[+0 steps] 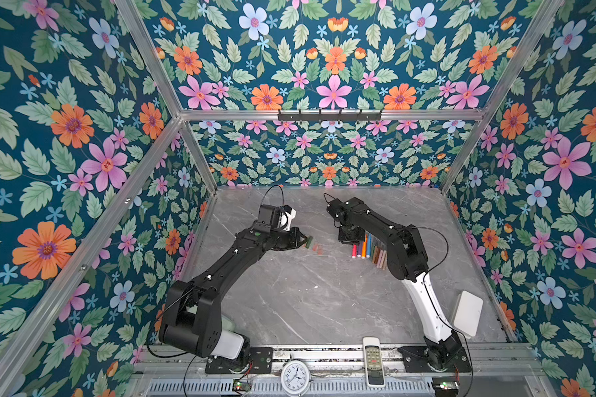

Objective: Open the pen caps
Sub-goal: 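Lower the pink marker beside the purple marker and open the right gripper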

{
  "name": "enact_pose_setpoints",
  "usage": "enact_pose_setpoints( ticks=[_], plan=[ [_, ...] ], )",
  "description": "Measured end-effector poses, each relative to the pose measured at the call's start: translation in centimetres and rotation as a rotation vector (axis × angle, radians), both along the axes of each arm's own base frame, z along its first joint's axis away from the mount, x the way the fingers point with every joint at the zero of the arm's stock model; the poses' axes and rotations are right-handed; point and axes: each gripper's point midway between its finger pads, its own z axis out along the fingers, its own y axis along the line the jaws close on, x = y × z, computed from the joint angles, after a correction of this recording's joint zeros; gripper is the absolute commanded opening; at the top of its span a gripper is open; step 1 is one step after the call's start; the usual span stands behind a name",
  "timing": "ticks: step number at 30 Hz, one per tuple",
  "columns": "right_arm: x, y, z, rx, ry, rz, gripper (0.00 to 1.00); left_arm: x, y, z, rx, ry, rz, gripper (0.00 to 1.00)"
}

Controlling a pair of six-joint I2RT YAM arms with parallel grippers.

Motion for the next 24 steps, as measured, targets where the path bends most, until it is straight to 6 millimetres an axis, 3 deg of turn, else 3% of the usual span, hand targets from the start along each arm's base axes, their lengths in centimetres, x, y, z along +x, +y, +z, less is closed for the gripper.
enact_pose_setpoints(
  ticks=[6, 9, 16, 24],
  plan=[
    [0.4, 0.0, -0.2, -0.003, 0.003, 0.004, 0.17, -0.2, 0.0, -0.2, -0.001, 0.005, -0.002, 0.0],
    [0.8, 0.2, 0.1, 0.0, -0.004, 0.006, 0.28, -0.3, 0.0, -0.3, -0.002, 0.01, -0.003, 0.0],
    [1.1, 0.0, 0.6, -0.001, -0.009, 0.014, 0.3, -0.4, 0.0, -0.7, -0.002, 0.02, -0.004, 0.0],
    [0.7, -0.9, 4.3, 0.005, -0.075, 0.017, 0.29, -0.3, -0.5, -2.3, 0.014, 0.059, 0.001, 0.0]
  ],
)
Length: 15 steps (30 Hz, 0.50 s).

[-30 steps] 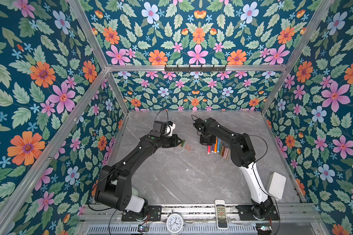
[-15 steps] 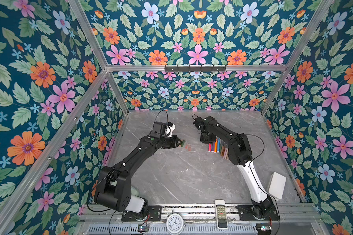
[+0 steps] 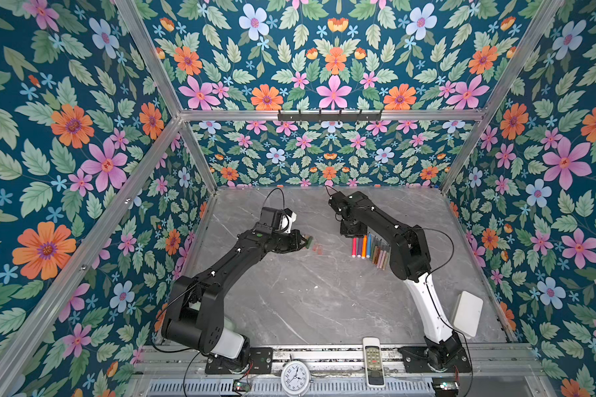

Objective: Open the pen caps
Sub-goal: 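Lower the pink marker beside the purple marker and open the right gripper, then carry the pink cap to the end of the cap row with left while right withdraws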

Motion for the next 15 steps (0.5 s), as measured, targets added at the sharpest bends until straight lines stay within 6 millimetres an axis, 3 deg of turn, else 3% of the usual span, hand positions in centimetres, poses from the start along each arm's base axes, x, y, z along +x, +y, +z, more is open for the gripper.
enact_pose_setpoints(
  ticks=[5, 12, 15],
  plan=[
    [-3.1, -2.1, 2.4, 0.024, -0.04, -0.001, 0.28, -0.4, -2.6, -1.3, 0.05, 0.017, -0.047, 0.0],
    [-11.2, -5.3, 1.5, 0.155, -0.054, 0.02, 0.25, 0.5, -8.3, -3.3, 0.223, 0.01, -0.11, 0.0],
    [-14.4, -5.7, 1.7, 0.274, -0.106, 0.041, 0.25, 1.1, -9.2, -5.6, 0.317, 0.027, -0.102, 0.0]
  ],
)
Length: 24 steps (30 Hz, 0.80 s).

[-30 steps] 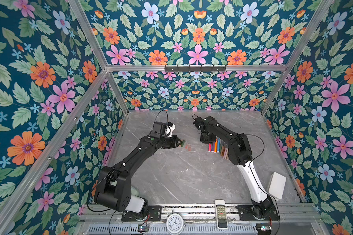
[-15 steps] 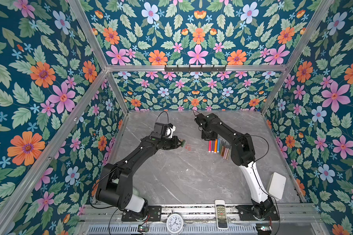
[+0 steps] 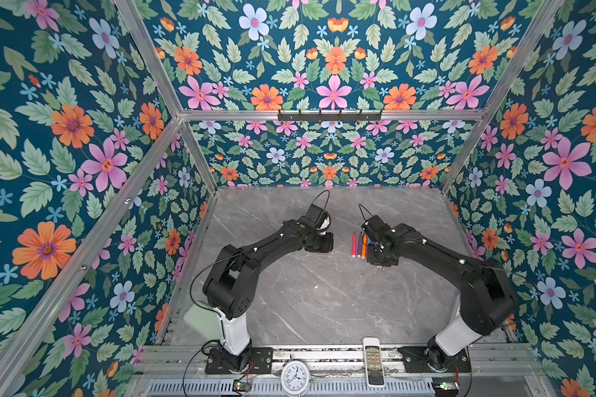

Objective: Open the pen caps
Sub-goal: 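Carry the pink cap to the end of the cap row with left while right withdraws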

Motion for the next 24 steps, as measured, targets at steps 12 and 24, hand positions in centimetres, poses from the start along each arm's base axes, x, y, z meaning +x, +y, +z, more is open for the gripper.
enact_pose_setpoints(
  ticks=[12, 24],
  plan=[
    [-3.9, 1.7, -1.9, 0.294, -0.101, 0.068, 0.27, 1.7, 0.1, -5.6, 0.193, 0.034, 0.04, 0.0],
    [-3.3, 3.0, -2.3, 0.338, -0.093, 0.089, 0.27, 3.0, 1.3, -6.5, 0.302, 0.009, 0.075, 0.0]
  ],
)
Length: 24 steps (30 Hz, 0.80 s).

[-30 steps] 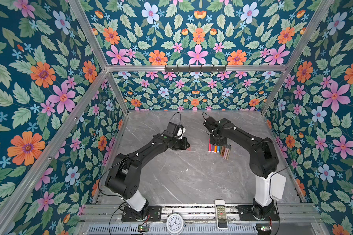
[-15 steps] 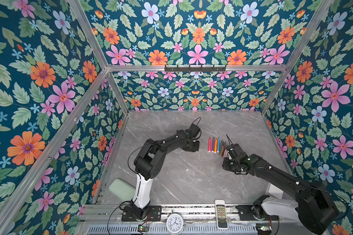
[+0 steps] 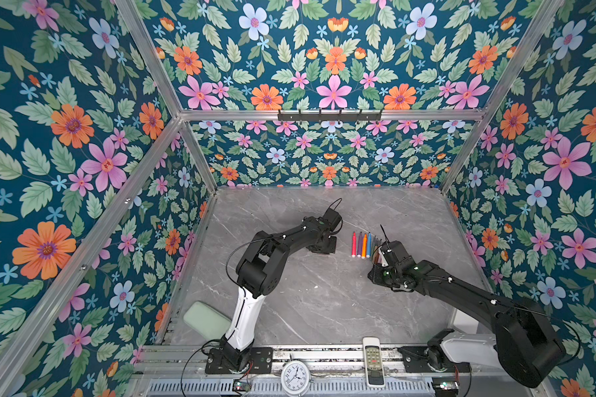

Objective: Open the pen caps
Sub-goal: 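Carry the pink cap to the end of the cap row with left while right withdraws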

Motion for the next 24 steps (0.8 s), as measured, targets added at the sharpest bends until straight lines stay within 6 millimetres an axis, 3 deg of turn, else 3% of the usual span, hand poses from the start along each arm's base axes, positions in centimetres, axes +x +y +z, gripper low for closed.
enact_pose_setpoints(
  ticks=[12, 17, 24],
  plan=[
    [0.09, 0.12, -0.09, 0.001, 0.005, 0.001, 0.28, 0.08, 0.8, -0.08, 0.053, -0.007, -0.013, 0.08],
    [0.12, 0.14, -0.17, -0.001, 0.008, 0.001, 0.27, 0.09, 0.79, 0.01, 0.054, -0.005, -0.013, 0.19],
    [0.11, 0.13, -0.16, -0.001, 0.008, 0.001, 0.28, 0.4, 0.56, 0.4, 0.047, -0.016, -0.012, 0.21]
  ],
)
